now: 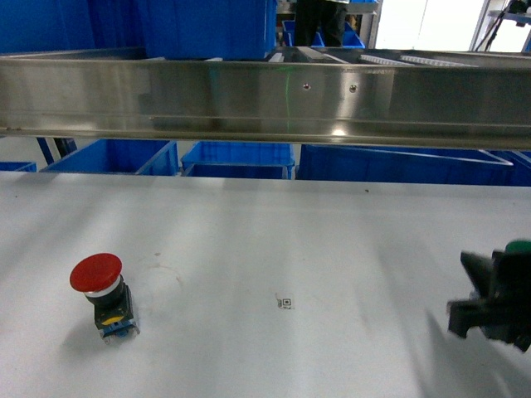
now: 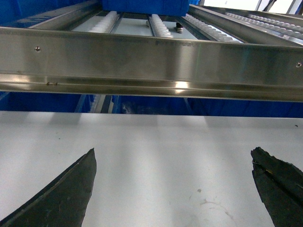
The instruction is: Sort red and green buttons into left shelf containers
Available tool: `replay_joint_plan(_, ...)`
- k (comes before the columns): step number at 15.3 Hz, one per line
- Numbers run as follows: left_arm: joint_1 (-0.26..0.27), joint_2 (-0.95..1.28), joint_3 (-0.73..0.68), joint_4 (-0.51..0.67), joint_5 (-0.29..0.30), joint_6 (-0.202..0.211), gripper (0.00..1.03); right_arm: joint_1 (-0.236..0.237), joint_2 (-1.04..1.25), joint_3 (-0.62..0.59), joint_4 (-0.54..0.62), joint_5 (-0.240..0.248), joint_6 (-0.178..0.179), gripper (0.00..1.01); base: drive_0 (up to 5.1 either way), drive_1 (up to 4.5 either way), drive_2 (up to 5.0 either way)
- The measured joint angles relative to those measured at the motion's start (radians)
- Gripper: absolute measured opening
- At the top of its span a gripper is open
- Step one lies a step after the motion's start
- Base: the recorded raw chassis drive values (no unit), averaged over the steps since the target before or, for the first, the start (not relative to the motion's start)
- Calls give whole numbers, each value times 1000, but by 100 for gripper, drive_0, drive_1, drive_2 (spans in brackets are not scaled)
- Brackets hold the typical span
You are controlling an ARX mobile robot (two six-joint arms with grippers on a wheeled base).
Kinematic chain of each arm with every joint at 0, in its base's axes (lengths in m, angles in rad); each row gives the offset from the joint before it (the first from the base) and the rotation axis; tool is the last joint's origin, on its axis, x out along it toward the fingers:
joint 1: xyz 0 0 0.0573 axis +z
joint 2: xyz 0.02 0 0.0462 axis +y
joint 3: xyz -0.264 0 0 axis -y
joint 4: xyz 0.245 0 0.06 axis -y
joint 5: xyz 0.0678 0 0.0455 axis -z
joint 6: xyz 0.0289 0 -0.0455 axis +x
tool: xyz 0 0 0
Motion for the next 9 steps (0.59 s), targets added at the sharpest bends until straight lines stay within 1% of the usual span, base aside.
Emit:
replay_joint_plan(1, 0, 0, 0, 0, 0, 0, 98, -8, -141, 24, -113, -55, 27, 27, 0, 0, 0)
replay_joint_plan(2, 0, 0, 0, 0, 0, 0, 98, -29, -278, 73, -217, -120, 72, 27, 0, 0, 0)
replay_joint_plan(3, 0, 0, 0, 0, 0, 0, 98, -38, -387, 117, -248, -140, 107, 27, 0, 0, 0)
replay_joint_plan(4, 0, 0, 0, 0, 0, 0, 98, -38, -444, 135, -240, -143, 130, 27, 0, 0, 0)
replay_joint_plan(6, 0, 0, 0, 0, 0, 0, 98, -37, -411, 122, -270, -146, 150, 27, 0, 0, 0)
replay_joint_plan(8, -19, 11, 8, -28, -23, 0, 98, -37, -400, 106, -266, -145, 153, 27, 0, 0, 0)
replay_joint_plan(9, -39, 28, 18, -37, -37, 0, 98, -37, -412, 107, -262, -145, 153, 27, 0, 0, 0)
